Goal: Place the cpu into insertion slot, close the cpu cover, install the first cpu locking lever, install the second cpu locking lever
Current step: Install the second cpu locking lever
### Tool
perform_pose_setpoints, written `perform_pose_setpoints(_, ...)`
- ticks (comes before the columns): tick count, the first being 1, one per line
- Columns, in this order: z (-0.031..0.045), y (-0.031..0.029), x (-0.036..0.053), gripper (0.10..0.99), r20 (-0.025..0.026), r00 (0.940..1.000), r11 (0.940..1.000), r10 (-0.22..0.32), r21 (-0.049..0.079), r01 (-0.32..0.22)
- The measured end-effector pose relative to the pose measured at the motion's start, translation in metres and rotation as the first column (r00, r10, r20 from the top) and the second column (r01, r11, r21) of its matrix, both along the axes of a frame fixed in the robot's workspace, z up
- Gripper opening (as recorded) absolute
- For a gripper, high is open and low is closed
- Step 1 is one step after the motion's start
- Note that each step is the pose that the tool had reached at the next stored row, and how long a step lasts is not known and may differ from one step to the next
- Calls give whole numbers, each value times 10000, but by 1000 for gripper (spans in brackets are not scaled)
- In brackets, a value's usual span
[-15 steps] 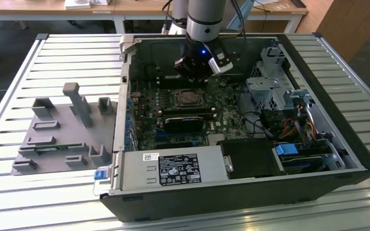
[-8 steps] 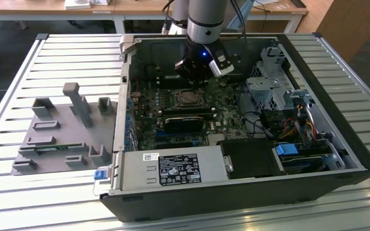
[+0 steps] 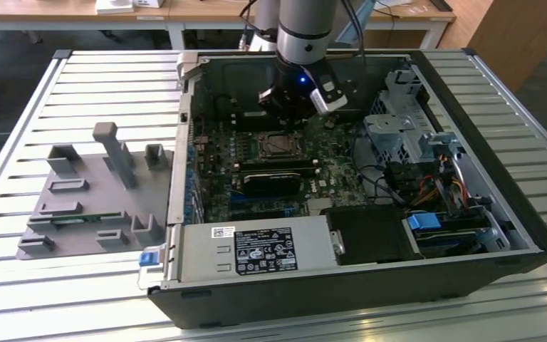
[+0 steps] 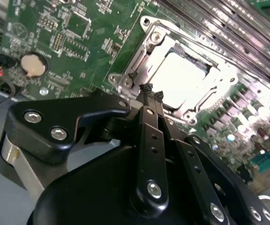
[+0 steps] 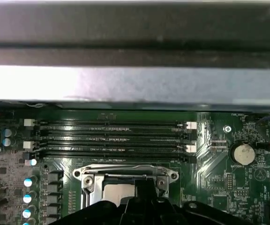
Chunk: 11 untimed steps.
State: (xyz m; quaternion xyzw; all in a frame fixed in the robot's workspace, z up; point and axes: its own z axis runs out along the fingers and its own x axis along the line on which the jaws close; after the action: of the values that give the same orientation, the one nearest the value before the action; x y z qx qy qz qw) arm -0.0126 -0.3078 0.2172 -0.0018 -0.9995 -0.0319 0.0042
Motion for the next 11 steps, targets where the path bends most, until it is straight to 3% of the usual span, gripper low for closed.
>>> perform_pose_setpoints(5,185,0,0,106,0,10000,10000,0,0,0)
perform_pose_setpoints(8,191,-18,0,106,2,10000,10000,1,-8,-1)
perform_pose_setpoints(11,191,-91,0,106,2,10000,10000,1,-8,-1)
